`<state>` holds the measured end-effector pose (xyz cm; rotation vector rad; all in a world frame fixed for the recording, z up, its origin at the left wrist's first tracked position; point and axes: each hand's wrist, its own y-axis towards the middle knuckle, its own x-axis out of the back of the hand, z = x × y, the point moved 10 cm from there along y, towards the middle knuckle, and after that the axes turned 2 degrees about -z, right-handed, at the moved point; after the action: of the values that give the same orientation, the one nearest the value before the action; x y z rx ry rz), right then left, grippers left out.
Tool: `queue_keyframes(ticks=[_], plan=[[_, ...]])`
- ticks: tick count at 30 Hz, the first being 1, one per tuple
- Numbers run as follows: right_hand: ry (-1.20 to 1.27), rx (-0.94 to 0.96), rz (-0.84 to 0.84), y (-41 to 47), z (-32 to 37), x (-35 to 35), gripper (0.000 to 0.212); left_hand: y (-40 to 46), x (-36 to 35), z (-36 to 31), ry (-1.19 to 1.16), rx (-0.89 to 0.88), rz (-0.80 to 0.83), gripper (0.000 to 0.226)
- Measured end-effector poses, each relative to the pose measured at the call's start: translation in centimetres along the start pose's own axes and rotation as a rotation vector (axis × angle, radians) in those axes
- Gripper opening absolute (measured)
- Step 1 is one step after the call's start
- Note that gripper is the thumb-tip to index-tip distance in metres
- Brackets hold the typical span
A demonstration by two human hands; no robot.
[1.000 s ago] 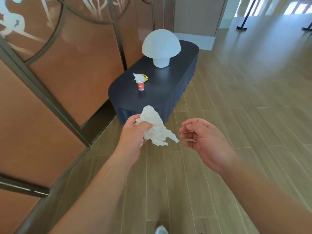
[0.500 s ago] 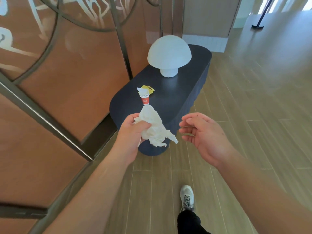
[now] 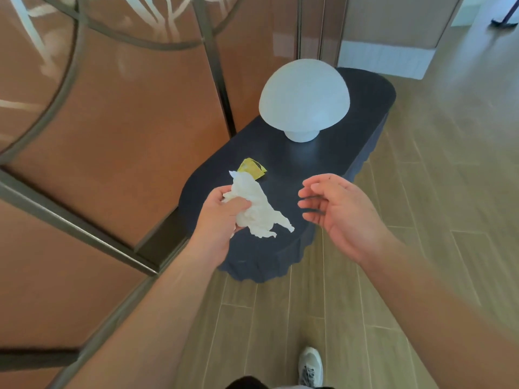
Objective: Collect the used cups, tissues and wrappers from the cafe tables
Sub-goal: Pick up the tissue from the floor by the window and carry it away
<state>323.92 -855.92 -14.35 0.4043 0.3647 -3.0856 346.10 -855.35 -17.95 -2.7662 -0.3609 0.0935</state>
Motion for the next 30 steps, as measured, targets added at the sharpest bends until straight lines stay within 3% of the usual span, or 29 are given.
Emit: queue_keyframes(ticks=[3,8,11,14,24,30], plan=[[-0.003,-0.034,0.032,2.8,-0.5,-0.6,0.015,2.8,-0.3,-0.6,-0.009,0.026,-0.038,0.045],[-0.063,-0.095,0.019,8.6,-1.8,-0.7,0.020,9.8,-0.6,-0.4,-0.023,0.061,-0.088,0.041],[-0.092,-0.119,-0.005,12.6,-2.3,-1.2,0.016,15.2,-1.8,0.2,-0.039,0.086,-0.066,0.030],[-0.143,-0.123,-0.058,17.0,-1.8,-1.1,0.016,20.9,-3.5,0.5,-0.031,0.127,-0.038,0.035],[-0.200,-0.143,-0.147,30.6,0.6,-4.4,0.014,36.6,-4.1,-1.3,0.202,0.194,0.054,0.022],[-0.231,-0.170,-0.157,34.4,0.4,-6.1,0.016,40.6,-2.9,0.2,0.248,0.310,0.094,0.044]])
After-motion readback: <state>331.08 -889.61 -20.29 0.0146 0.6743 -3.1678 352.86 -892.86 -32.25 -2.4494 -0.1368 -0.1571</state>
